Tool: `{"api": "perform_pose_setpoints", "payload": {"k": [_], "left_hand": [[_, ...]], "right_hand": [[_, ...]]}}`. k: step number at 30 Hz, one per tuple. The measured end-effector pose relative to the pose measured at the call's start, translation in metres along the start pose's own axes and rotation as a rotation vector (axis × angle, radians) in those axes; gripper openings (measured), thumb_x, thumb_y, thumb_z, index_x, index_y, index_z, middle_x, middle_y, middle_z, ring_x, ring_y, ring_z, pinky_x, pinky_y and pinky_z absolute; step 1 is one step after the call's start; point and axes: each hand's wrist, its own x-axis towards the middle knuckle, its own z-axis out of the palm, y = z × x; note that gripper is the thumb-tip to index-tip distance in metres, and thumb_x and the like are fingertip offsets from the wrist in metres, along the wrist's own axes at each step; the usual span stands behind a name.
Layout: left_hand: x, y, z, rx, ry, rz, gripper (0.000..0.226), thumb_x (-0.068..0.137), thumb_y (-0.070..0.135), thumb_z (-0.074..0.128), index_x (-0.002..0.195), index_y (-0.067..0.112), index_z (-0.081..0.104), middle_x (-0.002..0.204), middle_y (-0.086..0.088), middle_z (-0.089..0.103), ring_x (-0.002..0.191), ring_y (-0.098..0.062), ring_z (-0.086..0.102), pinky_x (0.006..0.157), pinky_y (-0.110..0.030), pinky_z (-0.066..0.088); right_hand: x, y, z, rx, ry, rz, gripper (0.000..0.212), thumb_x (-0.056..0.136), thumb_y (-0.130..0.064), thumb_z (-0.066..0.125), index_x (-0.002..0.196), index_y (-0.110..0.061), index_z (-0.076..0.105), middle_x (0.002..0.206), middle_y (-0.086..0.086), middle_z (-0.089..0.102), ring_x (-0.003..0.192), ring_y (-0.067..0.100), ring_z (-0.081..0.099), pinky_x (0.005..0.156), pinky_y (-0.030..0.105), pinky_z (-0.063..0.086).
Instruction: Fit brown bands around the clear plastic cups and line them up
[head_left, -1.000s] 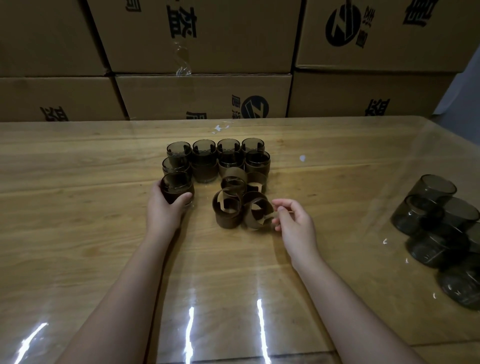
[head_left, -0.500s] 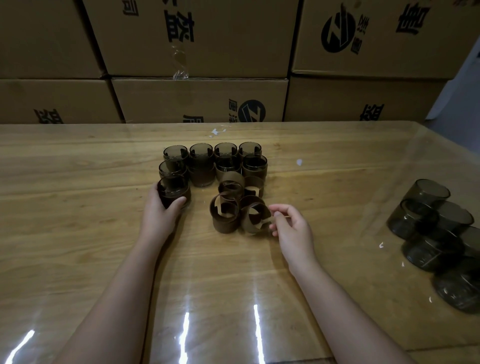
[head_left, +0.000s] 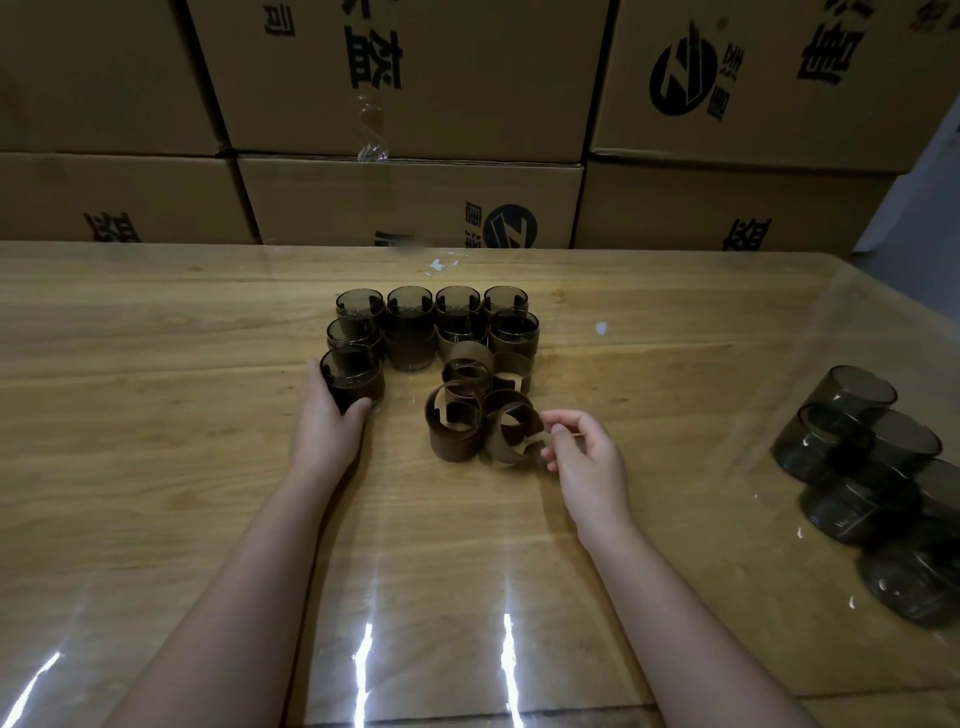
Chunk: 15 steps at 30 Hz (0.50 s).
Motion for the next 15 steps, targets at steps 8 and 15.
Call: {"api": "perform_pose_setpoints", "payload": {"k": [8,15], "left_hand": [[-0.037,-0.006,-0.006,0.047,-0.015,-0.025,0.079,0.091,0.009,0.059,0.152,0.006,0.01,0.155,-0.011,0.029,0.139,-0.025,0.036,0.109,-0.039,0.034],[-0.073,-0.001,-0.017,0.132,-0.105,0.134,0.042,0.094,0.02,0.056,0.135,0.017,0.05,0.131,-0.003,0.059,0.118,-0.017,0.055,0.093,-0.029,0.045]], "right_hand": [[-0.004,-0.002,0.001,-0.039,0.0,-0.005,0.027,0.099,-0.015,0.048,0.089,-0.036,0.062,0.108,-0.001,0.063,0.079,0.006,0.06,0.067,0.018,0.048],[-0.006,-0.001,0.0,-0.081,-0.001,-0.014,0.029,0.099,-0.014,0.047,0.087,-0.035,0.062,0.102,0.002,0.064,0.077,0.01,0.06,0.07,0.025,0.051]]}}
